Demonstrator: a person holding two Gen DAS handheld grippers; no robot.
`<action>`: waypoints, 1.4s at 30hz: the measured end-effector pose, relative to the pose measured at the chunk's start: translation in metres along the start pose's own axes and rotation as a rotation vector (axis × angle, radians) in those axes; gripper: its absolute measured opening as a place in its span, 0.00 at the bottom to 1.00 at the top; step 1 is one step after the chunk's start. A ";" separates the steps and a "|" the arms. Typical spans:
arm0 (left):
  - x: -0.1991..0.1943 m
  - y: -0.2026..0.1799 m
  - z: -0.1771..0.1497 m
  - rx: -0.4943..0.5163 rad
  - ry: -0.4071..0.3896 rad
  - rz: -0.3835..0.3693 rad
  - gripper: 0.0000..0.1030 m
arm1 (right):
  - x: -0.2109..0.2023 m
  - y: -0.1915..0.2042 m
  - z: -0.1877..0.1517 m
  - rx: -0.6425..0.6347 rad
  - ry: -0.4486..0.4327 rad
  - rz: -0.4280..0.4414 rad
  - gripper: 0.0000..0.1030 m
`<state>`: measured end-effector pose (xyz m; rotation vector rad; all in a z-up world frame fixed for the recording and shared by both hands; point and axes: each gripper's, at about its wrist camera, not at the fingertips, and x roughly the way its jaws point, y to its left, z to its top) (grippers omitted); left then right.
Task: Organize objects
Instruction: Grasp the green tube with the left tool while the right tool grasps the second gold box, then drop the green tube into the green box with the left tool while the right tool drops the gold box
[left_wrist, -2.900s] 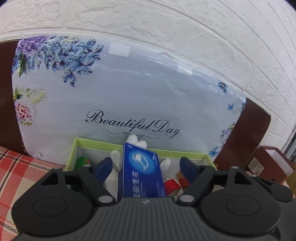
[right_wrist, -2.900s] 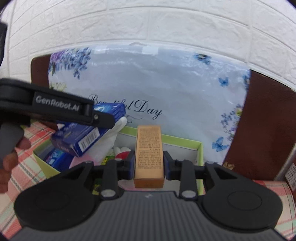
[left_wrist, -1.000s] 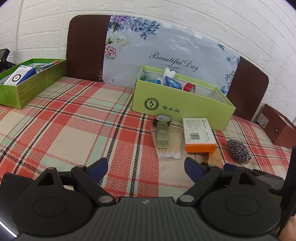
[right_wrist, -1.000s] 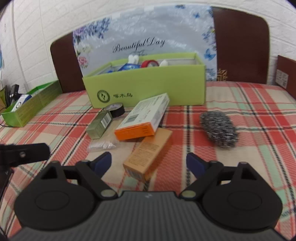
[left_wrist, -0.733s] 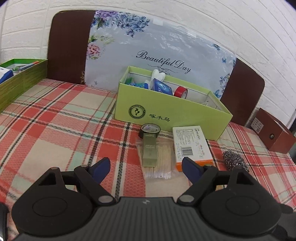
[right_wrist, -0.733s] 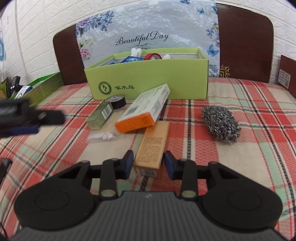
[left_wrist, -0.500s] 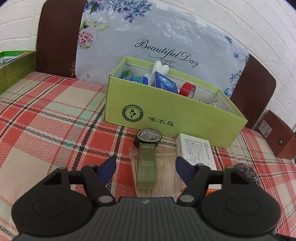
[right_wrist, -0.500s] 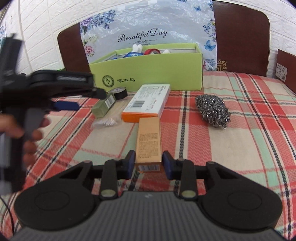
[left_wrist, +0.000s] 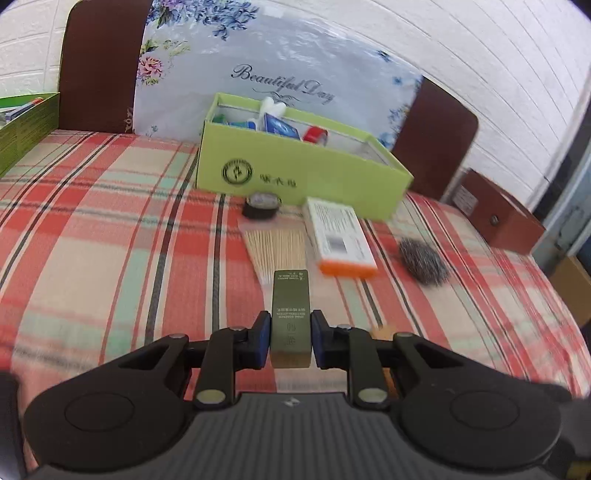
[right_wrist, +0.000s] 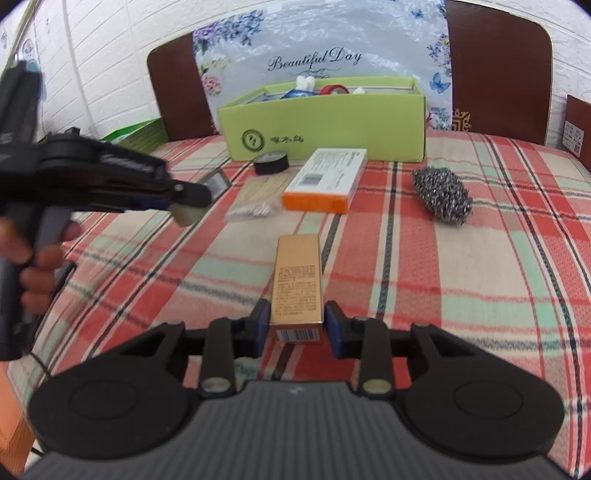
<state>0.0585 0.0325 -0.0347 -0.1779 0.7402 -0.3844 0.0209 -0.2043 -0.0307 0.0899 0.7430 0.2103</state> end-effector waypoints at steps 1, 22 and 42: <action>-0.007 -0.002 -0.009 0.014 0.007 0.000 0.23 | -0.004 0.002 -0.004 -0.005 0.003 0.005 0.31; -0.004 -0.003 -0.048 -0.009 0.073 0.010 0.43 | -0.001 0.020 -0.010 -0.080 0.028 -0.006 0.39; -0.005 -0.007 -0.038 0.006 0.062 -0.033 0.23 | 0.009 0.017 -0.005 -0.087 0.038 -0.005 0.30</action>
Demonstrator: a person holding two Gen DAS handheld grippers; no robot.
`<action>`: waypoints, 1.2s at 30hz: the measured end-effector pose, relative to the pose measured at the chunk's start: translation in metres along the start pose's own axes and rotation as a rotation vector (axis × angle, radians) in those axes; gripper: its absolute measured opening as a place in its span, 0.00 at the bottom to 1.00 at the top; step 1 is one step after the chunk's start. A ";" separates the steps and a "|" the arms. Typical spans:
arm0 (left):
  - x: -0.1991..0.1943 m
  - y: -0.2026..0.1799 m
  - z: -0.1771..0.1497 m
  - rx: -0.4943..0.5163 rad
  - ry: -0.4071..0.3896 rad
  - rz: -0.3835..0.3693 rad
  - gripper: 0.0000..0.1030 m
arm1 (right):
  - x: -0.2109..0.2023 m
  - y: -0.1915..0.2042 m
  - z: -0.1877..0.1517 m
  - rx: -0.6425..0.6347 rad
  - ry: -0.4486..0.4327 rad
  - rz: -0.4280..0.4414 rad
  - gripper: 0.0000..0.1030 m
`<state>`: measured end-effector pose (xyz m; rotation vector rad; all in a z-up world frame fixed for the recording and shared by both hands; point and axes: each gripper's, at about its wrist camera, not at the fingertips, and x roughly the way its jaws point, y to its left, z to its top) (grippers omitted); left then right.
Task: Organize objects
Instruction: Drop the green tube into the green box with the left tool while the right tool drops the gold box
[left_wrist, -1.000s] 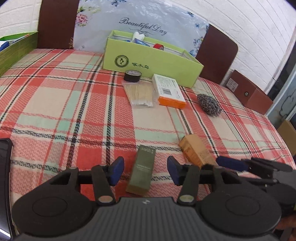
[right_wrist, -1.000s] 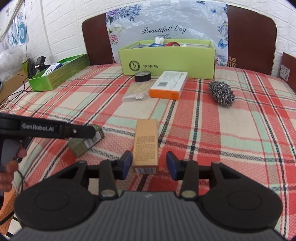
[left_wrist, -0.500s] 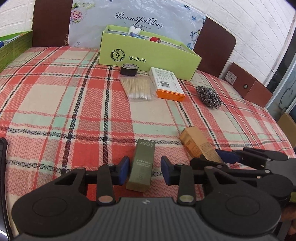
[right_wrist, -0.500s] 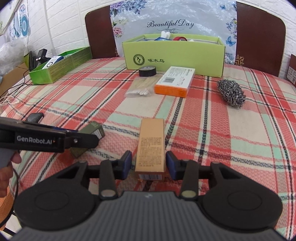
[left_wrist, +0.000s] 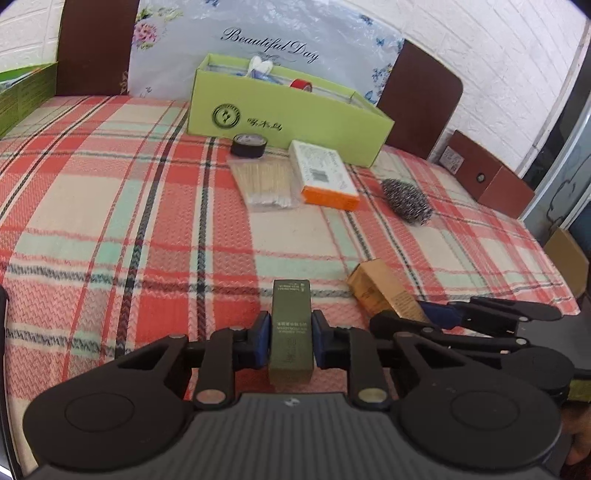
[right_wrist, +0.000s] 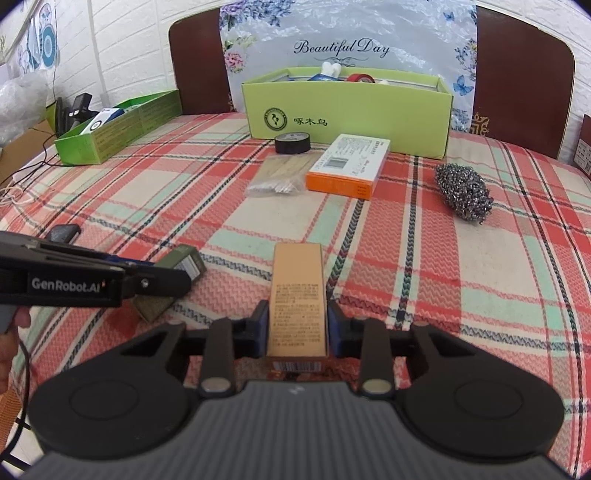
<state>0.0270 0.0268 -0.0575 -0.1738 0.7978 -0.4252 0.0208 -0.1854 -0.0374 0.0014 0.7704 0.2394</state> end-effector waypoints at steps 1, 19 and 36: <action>-0.003 -0.003 0.005 0.010 -0.011 -0.009 0.23 | -0.002 -0.001 0.002 0.008 -0.004 0.020 0.30; -0.031 -0.054 0.182 0.071 -0.339 -0.112 0.23 | -0.055 -0.055 0.149 0.023 -0.330 0.032 0.30; 0.118 -0.020 0.264 0.031 -0.222 0.003 0.23 | 0.082 -0.109 0.227 0.021 -0.286 -0.112 0.30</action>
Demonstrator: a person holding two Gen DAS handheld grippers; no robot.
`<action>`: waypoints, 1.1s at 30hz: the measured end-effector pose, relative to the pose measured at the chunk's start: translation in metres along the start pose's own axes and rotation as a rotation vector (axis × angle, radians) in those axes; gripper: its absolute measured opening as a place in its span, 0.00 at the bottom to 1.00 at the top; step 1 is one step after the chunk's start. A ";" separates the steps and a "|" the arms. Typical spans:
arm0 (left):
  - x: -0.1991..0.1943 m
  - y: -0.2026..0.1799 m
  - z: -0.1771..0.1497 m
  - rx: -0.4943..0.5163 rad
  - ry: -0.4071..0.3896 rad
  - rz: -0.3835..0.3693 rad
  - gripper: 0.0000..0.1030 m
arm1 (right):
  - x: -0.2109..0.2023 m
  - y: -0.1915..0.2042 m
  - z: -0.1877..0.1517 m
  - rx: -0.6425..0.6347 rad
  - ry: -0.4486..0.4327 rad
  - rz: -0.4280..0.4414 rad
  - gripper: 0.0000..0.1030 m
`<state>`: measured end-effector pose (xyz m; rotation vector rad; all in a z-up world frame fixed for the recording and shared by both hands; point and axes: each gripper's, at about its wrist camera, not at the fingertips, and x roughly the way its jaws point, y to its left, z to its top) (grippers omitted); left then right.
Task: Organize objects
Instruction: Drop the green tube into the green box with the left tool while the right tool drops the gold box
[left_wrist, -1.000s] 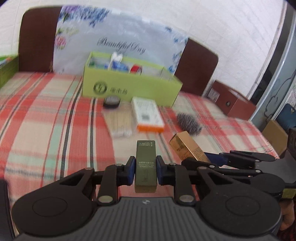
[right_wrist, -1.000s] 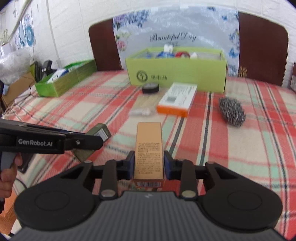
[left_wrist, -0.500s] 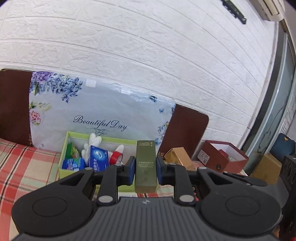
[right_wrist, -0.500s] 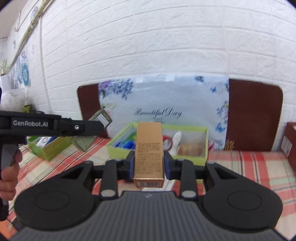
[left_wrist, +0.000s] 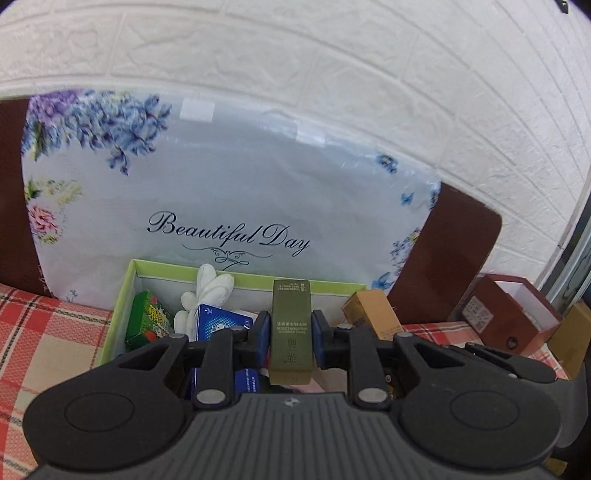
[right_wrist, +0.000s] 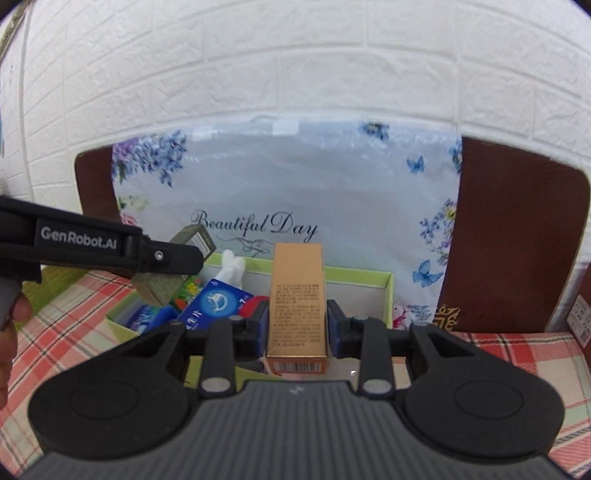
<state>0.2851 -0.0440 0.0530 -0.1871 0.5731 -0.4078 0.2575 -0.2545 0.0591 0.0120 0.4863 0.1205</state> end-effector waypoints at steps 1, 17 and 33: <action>0.006 0.003 0.000 -0.003 0.002 0.002 0.23 | 0.008 0.000 -0.002 0.003 0.009 0.000 0.30; -0.022 0.015 -0.008 -0.029 -0.111 0.091 0.88 | 0.019 -0.003 -0.021 -0.036 -0.026 -0.049 0.96; -0.166 -0.036 -0.086 -0.005 -0.108 0.051 0.90 | -0.154 0.022 -0.039 -0.075 -0.126 -0.012 1.00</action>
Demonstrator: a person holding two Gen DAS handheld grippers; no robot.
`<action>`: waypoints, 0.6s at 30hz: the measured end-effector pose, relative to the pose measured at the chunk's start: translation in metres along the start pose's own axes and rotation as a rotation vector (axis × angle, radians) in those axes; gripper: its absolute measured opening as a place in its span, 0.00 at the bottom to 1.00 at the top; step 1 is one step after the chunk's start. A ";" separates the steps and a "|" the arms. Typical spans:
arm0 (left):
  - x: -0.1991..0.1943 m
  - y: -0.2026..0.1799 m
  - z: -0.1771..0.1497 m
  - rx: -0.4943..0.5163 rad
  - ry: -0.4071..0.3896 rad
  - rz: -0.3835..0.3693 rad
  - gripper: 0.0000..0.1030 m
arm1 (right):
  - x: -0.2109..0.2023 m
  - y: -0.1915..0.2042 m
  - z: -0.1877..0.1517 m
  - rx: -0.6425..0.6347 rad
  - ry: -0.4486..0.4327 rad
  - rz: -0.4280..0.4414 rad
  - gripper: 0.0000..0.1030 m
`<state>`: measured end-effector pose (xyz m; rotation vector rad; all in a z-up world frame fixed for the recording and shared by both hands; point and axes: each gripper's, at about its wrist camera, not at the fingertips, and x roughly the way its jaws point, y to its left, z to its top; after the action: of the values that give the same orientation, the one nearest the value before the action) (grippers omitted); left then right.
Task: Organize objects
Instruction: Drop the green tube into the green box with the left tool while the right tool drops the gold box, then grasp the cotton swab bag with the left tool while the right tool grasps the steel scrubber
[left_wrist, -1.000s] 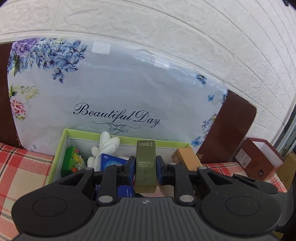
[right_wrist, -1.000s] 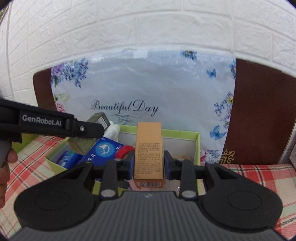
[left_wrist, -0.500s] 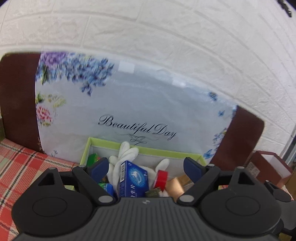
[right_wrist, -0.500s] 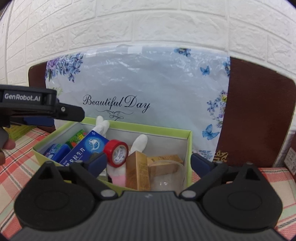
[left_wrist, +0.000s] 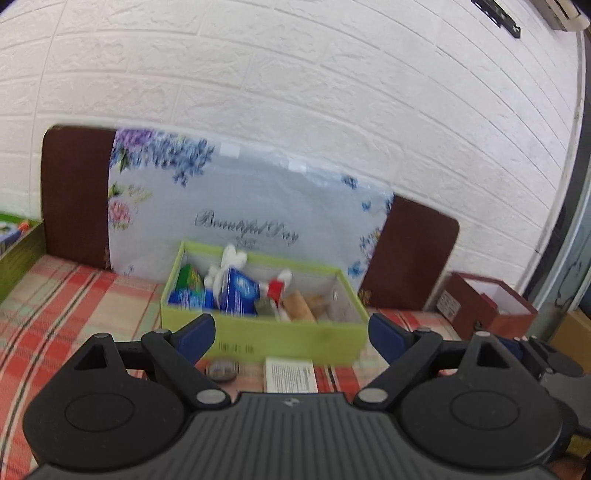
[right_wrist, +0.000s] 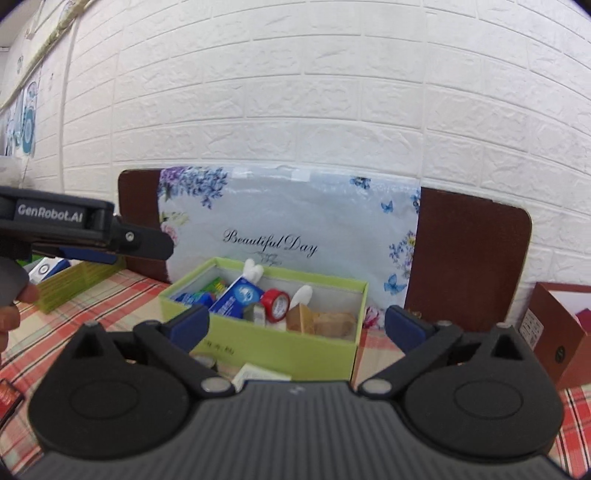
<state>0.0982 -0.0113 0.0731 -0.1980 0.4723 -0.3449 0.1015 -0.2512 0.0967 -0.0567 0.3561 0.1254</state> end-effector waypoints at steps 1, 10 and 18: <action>-0.005 0.000 -0.011 -0.007 0.014 -0.001 0.90 | -0.008 0.003 -0.007 0.003 0.008 -0.002 1.00; -0.017 0.009 -0.095 -0.024 0.132 0.044 0.90 | -0.037 0.012 -0.081 0.080 0.137 0.006 1.00; -0.005 0.028 -0.100 -0.083 0.151 0.068 0.90 | -0.014 -0.002 -0.098 0.097 0.188 -0.026 0.96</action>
<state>0.0547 0.0057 -0.0199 -0.2368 0.6412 -0.2753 0.0548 -0.2628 0.0100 0.0226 0.5482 0.0771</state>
